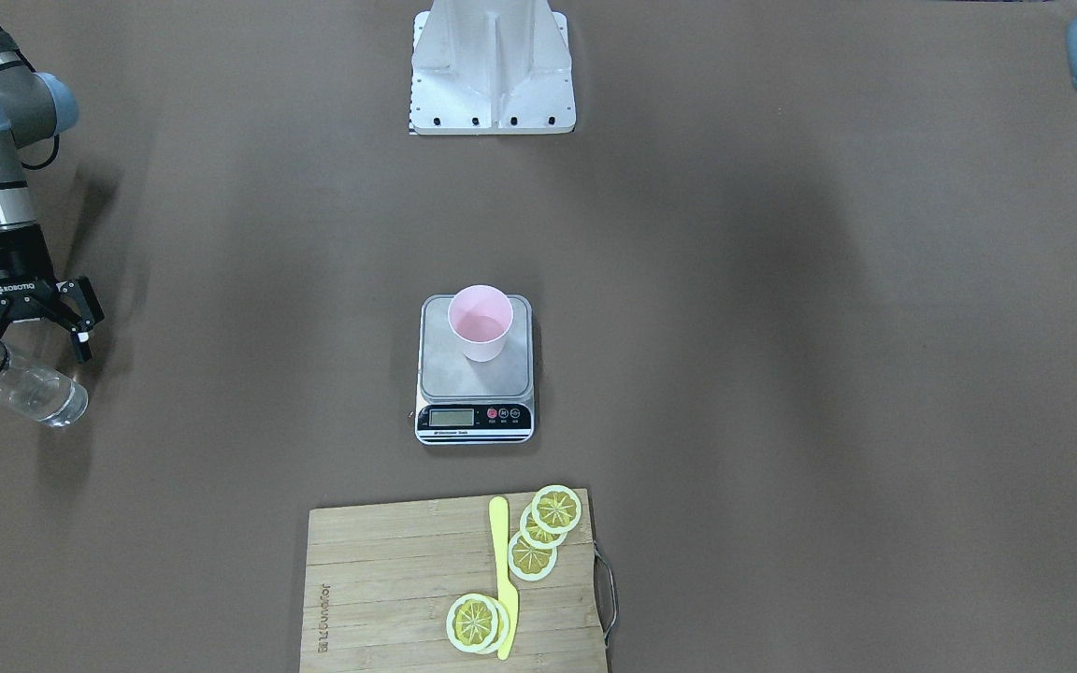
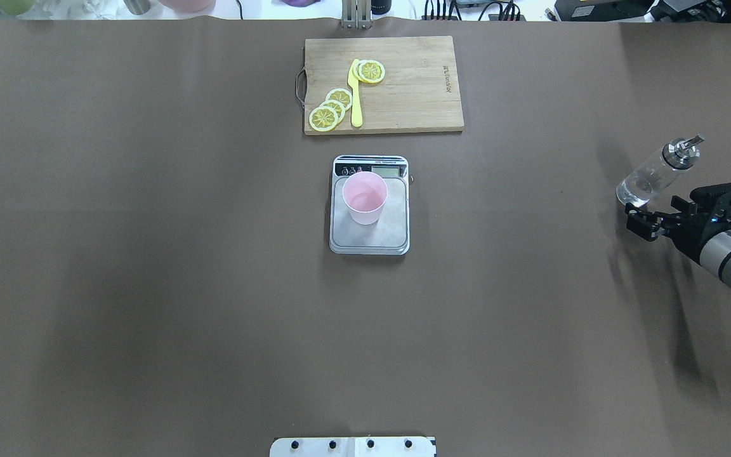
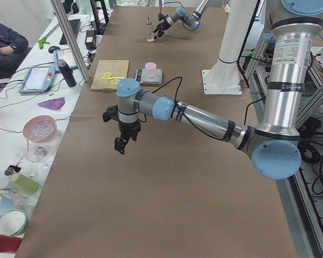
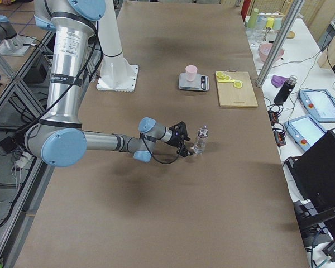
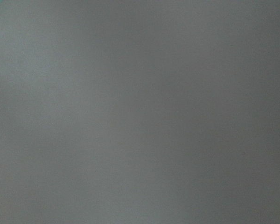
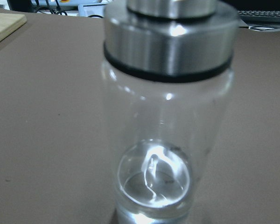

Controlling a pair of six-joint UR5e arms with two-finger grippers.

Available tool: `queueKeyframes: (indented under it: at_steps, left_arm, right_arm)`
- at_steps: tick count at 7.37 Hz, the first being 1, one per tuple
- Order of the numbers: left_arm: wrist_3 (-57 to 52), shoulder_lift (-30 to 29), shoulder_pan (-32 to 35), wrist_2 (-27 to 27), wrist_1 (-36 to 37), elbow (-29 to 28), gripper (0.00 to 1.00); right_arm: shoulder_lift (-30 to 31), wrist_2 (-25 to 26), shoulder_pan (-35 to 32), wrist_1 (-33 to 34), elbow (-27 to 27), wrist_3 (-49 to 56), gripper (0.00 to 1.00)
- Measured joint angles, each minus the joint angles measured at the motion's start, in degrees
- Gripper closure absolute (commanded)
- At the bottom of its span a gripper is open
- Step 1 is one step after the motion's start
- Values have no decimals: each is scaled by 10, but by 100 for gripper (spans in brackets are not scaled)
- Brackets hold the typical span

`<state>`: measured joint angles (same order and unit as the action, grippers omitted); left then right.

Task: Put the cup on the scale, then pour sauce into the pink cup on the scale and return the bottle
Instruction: 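Grasp the glass sauce bottle with the right gripper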

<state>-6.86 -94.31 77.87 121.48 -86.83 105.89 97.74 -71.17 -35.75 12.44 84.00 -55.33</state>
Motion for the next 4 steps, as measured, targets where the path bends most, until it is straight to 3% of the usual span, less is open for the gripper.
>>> queueKeyframes:
  at_steps: [4]
  left_arm:
    - [0, 0, 0, 1, -1, 2, 2]
  right_arm:
    - [-17, 27, 0, -4, -18, 16, 0]
